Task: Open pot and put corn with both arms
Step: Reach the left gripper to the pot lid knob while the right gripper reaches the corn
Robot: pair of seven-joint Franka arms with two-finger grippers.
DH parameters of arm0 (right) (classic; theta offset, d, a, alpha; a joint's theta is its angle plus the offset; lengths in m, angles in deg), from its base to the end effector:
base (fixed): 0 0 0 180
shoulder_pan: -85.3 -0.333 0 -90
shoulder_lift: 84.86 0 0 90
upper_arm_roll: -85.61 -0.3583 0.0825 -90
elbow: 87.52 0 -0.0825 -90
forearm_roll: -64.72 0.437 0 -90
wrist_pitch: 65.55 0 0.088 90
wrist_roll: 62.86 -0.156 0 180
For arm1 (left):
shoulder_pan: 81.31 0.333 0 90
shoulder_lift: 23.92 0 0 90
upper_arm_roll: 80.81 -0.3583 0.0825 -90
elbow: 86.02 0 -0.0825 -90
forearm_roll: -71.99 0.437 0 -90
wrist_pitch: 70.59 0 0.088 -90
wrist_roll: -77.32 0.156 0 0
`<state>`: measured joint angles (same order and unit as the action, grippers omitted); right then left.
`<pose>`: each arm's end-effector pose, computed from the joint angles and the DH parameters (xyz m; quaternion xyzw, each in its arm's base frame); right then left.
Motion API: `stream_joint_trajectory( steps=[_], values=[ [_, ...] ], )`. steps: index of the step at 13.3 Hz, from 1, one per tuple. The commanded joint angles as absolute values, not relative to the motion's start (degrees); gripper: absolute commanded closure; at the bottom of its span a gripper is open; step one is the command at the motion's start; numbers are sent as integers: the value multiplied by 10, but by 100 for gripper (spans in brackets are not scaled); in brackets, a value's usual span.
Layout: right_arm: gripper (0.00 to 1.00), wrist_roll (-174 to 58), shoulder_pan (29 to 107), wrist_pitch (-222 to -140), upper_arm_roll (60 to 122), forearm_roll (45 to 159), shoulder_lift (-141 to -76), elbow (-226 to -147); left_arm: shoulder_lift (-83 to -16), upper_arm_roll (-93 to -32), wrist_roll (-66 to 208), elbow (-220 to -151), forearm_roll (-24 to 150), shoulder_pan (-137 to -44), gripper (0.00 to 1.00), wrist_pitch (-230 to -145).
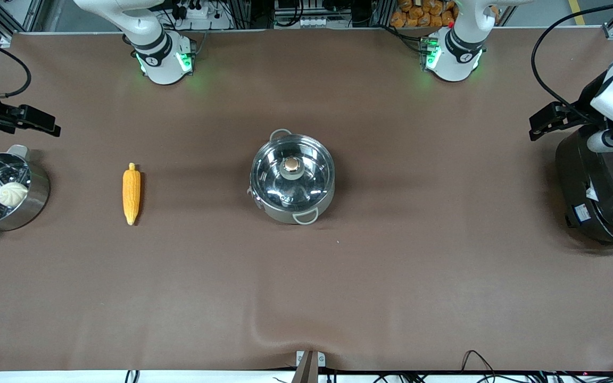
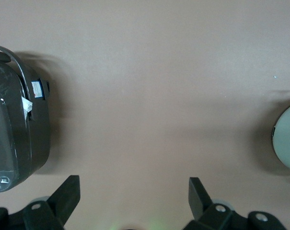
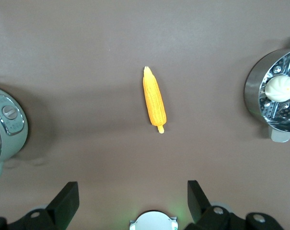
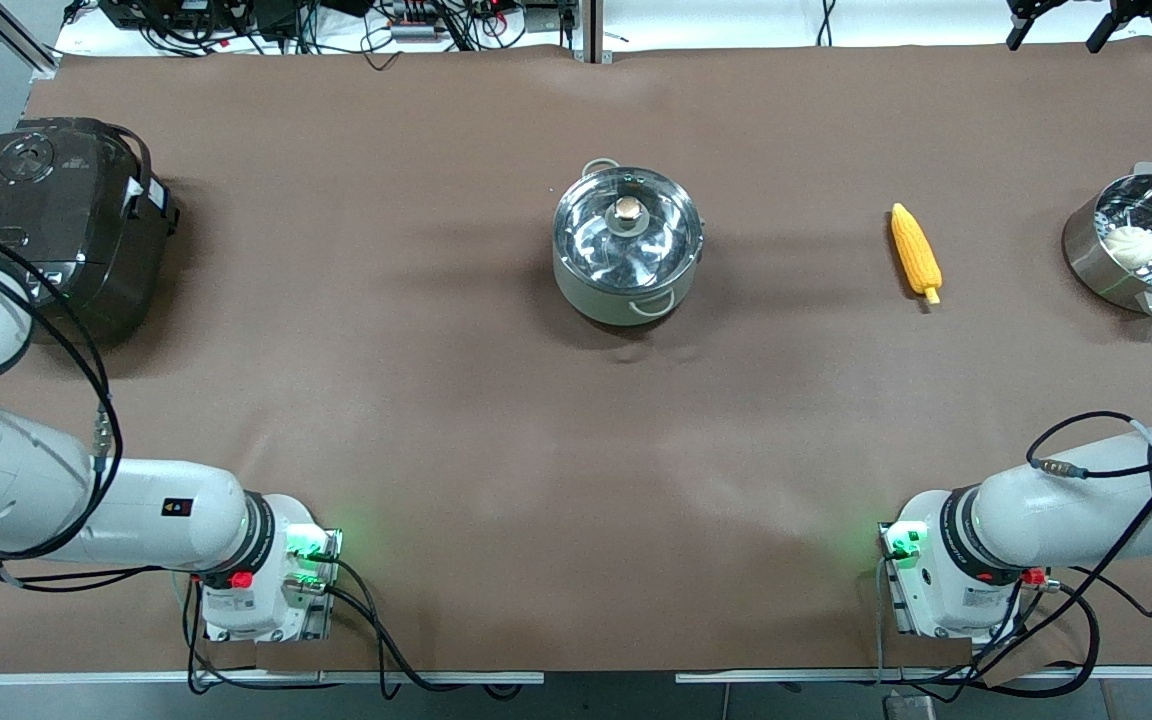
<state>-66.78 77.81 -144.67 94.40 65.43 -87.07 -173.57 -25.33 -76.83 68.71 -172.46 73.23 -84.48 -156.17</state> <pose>0.5925 -0.0096 0.6158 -0.9958 0.0449 0.0795 0.0014 0.6024 -0.0715 0.6287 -0.9997 -0.0134 0.0182 0.0126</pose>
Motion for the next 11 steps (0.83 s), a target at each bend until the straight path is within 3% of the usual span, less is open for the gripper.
stream_joint_trajectory(
  steps=[1, 7, 11],
  values=[
    [0, -692, 773, -1457, 940, 639, -868, -1715, -252, -769, 705, -1719, 723, -841, 0, -1552],
    [0, -693, 775, -1461, 939, 640, -868, -1715, -258, -769, 711, -1723, 725, -845, 0, -1552],
    [0, -692, 775, -1471, 939, 641, -871, -1719, -316, -762, 685, -1666, 686, -875, 0, -1552]
  ],
)
